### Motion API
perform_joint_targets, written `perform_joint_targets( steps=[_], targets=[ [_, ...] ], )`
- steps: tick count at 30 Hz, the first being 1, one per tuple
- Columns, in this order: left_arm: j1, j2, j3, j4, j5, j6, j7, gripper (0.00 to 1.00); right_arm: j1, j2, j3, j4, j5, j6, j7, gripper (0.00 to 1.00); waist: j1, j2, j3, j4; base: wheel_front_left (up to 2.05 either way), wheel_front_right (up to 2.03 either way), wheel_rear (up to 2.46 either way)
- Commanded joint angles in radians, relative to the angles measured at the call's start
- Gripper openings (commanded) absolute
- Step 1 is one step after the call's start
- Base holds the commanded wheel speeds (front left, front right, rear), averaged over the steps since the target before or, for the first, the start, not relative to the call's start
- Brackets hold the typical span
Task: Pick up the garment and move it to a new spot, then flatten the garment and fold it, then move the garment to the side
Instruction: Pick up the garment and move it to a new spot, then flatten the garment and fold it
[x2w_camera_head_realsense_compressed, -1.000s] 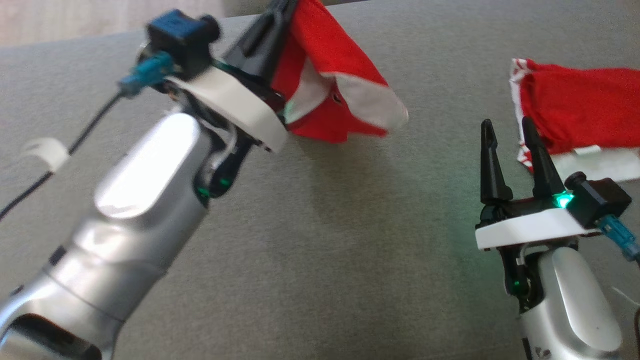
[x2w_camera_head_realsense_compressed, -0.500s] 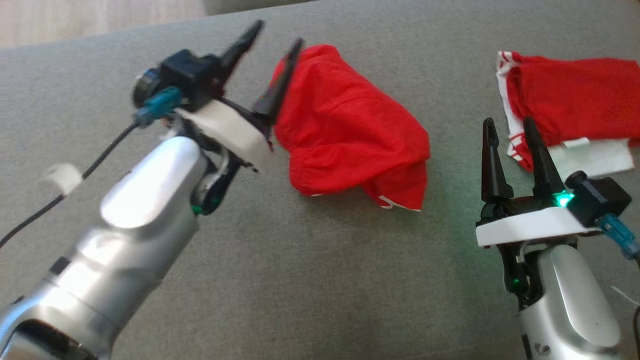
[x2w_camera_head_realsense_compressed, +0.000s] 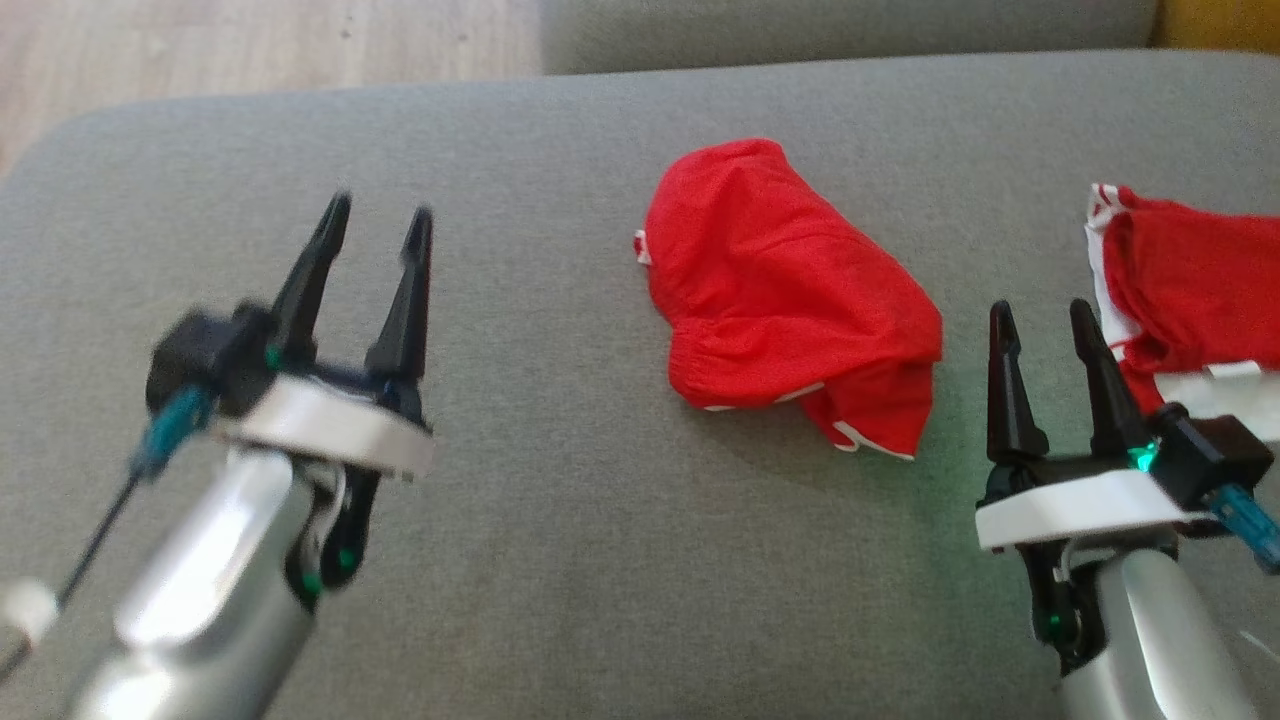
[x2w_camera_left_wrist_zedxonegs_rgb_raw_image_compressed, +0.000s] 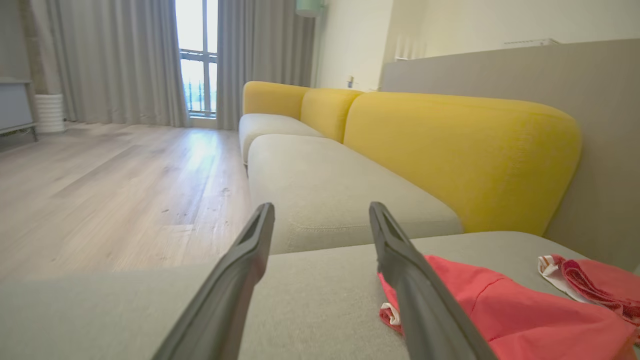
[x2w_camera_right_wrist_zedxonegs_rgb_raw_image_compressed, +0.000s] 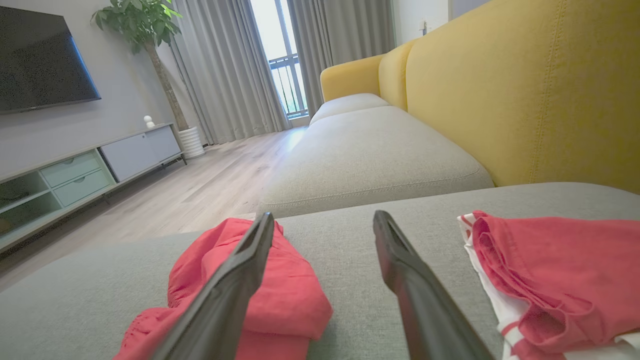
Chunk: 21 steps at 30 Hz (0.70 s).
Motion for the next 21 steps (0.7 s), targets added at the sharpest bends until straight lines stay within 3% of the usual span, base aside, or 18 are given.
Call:
perform_joint_targets(
  steps=[1,8,15,21],
  targets=[
    [-0.009,0.026,0.062,-0.045,0.011,0.01,-0.009,1.0,-0.011,-0.002,0.019,-0.038,-0.007,0.007,0.004,1.0,0.0,0.0,-0.015,0.016,0.0,0.0,0.0],
    [0.219,-0.051,0.183,-0.14,0.089,0.033,-0.009,1.0,0.031,-0.002,0.011,-0.049,-0.003,0.007,0.014,1.0,0.0,0.0,-0.035,0.034,0.0,0.0,0.0],
    [0.264,-0.112,0.231,-0.134,0.173,-0.014,-0.009,1.0,0.027,-0.002,0.009,-0.068,-0.003,0.007,0.03,1.0,0.0,0.0,-0.03,0.033,0.0,0.0,0.0],
    [0.228,-0.149,0.189,-0.084,0.202,-0.072,-0.006,1.0,0.017,-0.002,0.011,-0.078,-0.002,0.007,0.031,1.0,0.0,0.0,0.01,0.015,0.0,0.0,0.0]
  ],
)
